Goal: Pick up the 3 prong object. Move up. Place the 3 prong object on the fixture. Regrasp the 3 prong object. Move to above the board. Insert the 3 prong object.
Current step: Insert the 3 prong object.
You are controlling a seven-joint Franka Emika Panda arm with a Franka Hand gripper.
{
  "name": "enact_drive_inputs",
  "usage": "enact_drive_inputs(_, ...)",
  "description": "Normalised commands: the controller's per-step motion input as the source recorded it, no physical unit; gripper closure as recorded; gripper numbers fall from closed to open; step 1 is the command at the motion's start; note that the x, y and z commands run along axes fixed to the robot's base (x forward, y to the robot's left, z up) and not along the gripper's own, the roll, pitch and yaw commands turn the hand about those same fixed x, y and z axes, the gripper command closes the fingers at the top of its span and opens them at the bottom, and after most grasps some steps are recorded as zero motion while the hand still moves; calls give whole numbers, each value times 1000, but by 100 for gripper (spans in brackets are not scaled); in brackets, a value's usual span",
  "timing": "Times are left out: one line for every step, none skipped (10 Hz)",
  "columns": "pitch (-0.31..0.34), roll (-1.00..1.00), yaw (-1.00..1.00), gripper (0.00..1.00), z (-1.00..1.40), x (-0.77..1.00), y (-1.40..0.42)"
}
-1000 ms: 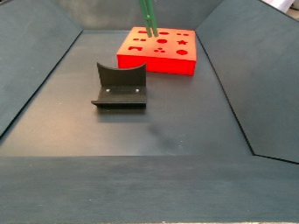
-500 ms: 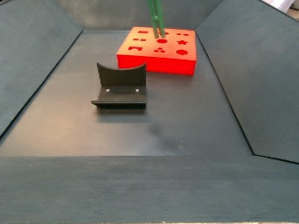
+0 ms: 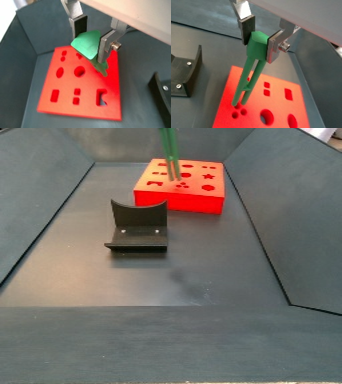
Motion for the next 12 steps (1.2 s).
enact_drive_inputs(-114,0,309,100,-200,-160,0)
enact_drive_inputs(-151,0,197,100,-171,-340,0)
enact_drive_inputs(-121,-49,117,100,0,-234,-23)
enact_drive_inputs(-49,0,111,100,0,-111,-60)
enact_drive_inputs(-11,29,37,100,9,-40,-143)
enact_drive_inputs(0,74,0,100,29,0,-249)
enact_drive_inputs(0,86,9,100,0,0,-234)
enact_drive_inputs(0,69,163,100,0,0,0)
enact_drive_inputs(-4,103,320,100,-40,-131,0)
enact_drive_inputs(0,30,237,100,0,-37,0)
enact_drive_inputs(0,0,223,100,0,0,0)
enact_drive_inputs(0,0,200,100,0,0,0)
